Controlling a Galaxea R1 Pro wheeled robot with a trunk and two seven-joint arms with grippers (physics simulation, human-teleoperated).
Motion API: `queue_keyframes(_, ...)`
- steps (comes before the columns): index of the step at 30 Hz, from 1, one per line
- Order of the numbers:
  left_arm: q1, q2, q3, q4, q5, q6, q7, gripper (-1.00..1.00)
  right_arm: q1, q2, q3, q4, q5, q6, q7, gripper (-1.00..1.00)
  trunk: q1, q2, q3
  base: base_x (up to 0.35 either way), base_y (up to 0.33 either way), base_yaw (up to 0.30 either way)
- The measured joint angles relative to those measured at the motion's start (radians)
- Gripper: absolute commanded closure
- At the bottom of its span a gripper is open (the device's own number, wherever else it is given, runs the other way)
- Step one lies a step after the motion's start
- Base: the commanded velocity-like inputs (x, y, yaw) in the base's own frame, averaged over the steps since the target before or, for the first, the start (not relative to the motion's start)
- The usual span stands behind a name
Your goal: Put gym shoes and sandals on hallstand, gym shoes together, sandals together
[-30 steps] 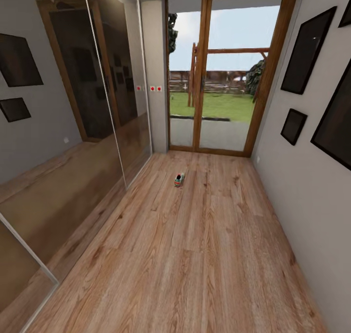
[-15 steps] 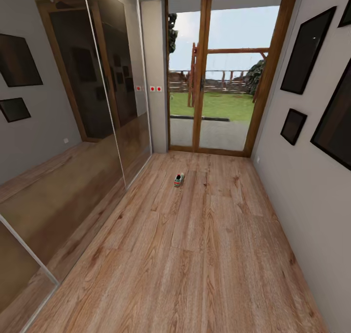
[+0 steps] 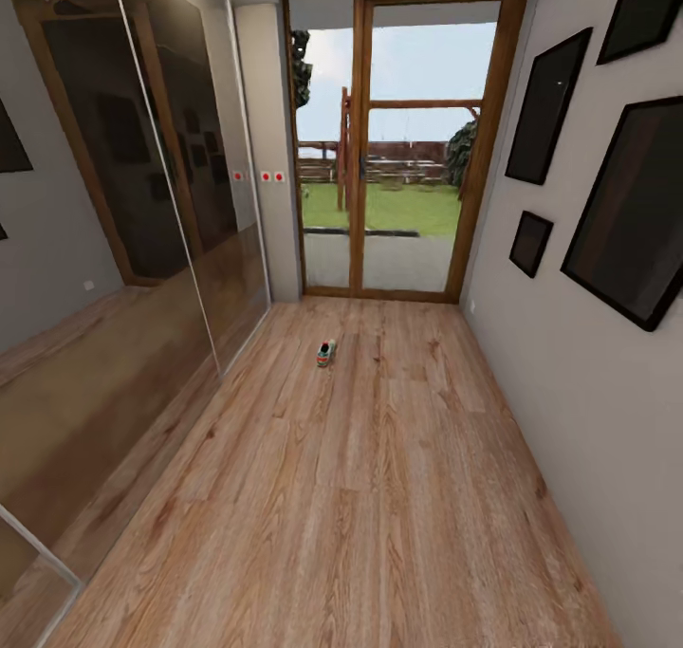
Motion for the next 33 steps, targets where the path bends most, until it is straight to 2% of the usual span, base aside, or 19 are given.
queue_keyframes(9,0.0,0.0,0.0,0.0,0.0,0.0,0.0,-1.0,0.0,0.0,0.0,0.0,0.0,0.0,0.0,-1.0,0.0,0.0,0.003,0.006,0.016,-0.09)
queue_keyframes(33,0.0,0.0,0.001,0.0,0.001,0.0,0.0,-1.0,0.0,0.0,0.0,0.0,0.0,0.0,0.0,-1.0,0.0,0.0,0.004,0.0,0.002,-0.005)
